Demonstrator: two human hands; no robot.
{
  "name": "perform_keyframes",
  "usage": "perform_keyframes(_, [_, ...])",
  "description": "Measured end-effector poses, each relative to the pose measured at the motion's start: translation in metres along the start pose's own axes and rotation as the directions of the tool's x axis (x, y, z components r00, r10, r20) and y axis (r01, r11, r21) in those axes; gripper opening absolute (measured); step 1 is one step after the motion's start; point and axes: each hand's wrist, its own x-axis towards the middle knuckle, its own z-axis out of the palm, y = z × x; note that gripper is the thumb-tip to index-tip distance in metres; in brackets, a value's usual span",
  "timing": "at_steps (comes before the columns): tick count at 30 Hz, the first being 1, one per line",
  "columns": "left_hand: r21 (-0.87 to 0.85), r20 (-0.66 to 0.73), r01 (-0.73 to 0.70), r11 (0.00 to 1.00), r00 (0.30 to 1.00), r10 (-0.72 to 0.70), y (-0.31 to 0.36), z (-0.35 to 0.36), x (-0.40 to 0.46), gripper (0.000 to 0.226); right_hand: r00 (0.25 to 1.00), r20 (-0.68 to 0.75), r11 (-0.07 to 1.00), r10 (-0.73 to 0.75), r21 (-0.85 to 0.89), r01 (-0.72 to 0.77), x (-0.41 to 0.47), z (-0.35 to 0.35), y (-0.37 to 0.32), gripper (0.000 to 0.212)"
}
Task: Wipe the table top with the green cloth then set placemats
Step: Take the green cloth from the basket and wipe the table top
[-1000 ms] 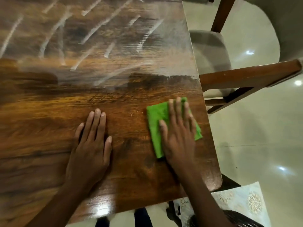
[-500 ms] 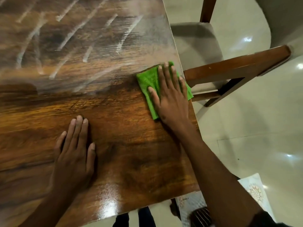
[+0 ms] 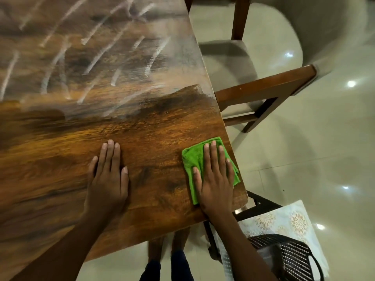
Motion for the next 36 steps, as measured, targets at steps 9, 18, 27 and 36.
perform_keyframes(9, [0.117, 0.186, 0.074, 0.99, 0.978, -0.095, 0.036, -0.056, 0.027, 0.059, 0.997, -0.001, 0.997, 0.076, -0.031, -0.076, -0.039, -0.13, 0.021, 0.061])
perform_keyframes(18, [0.104, 0.052, -0.398, 0.911, 0.917, 0.395, 0.225, -0.194, 0.048, 0.058, 0.925, -0.056, 0.925, 0.376, -0.032, -0.378, -0.115, -0.337, 0.05, 0.065])
perform_keyframes(27, [0.057, -0.059, -0.603, 0.795, 0.793, 0.606, 0.399, -0.324, 0.005, 0.068, 0.842, -0.365, 0.89, 0.397, -0.07, -0.45, -0.147, -0.448, 0.088, 0.058])
perform_keyframes(36, [0.207, -0.02, -0.707, 0.677, 0.688, 0.725, 0.448, -0.317, -0.043, 0.071, 0.781, -0.381, 0.836, 0.494, -0.038, -0.547, -0.232, -0.446, 0.134, 0.058])
